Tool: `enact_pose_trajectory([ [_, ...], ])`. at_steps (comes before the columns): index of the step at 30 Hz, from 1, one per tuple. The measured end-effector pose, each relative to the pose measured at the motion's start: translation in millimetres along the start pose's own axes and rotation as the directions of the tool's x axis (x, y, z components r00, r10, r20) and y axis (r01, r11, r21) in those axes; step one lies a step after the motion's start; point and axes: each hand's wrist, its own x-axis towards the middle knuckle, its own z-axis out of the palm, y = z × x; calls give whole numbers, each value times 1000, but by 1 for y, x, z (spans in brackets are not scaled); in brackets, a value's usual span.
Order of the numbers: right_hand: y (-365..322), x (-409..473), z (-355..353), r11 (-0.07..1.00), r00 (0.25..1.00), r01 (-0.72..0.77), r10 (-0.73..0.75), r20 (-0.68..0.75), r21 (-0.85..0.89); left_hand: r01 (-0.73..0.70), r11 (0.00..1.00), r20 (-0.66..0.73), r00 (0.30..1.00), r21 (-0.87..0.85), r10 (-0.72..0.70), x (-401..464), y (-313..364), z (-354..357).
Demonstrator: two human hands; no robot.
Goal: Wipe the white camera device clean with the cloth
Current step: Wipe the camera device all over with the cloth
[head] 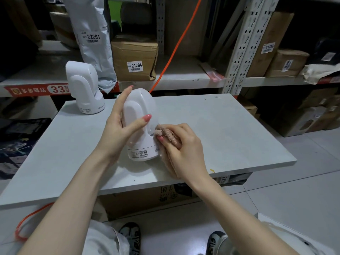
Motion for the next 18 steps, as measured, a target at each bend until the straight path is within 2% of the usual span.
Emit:
enact_pose_trajectory([
  [3,1,7,0,996,996,-87,87,2,24,-25,989,-72,997,148,36,-5,2,2],
  [8,3,8,0,981,980,-192,191,51,33,-12,976,-59,998,218,26,-8,4,-2],
  [11,0,4,3,995,995,-97,97,32,-1,15,966,-32,999,257,-7,-8,5,-7],
  [15,-5,-5,8,972,980,201,-200,20,-123,26,971,-26,999,236,-20,-7,3,-9],
  [16,-5,-5,9,964,972,233,-232,22,-132,33,974,-38,999,225,-25,-7,3,-9],
  [18,-2,-2,8,973,978,207,-206,22,-106,49,979,-70,997,196,-36,-7,2,-7],
])
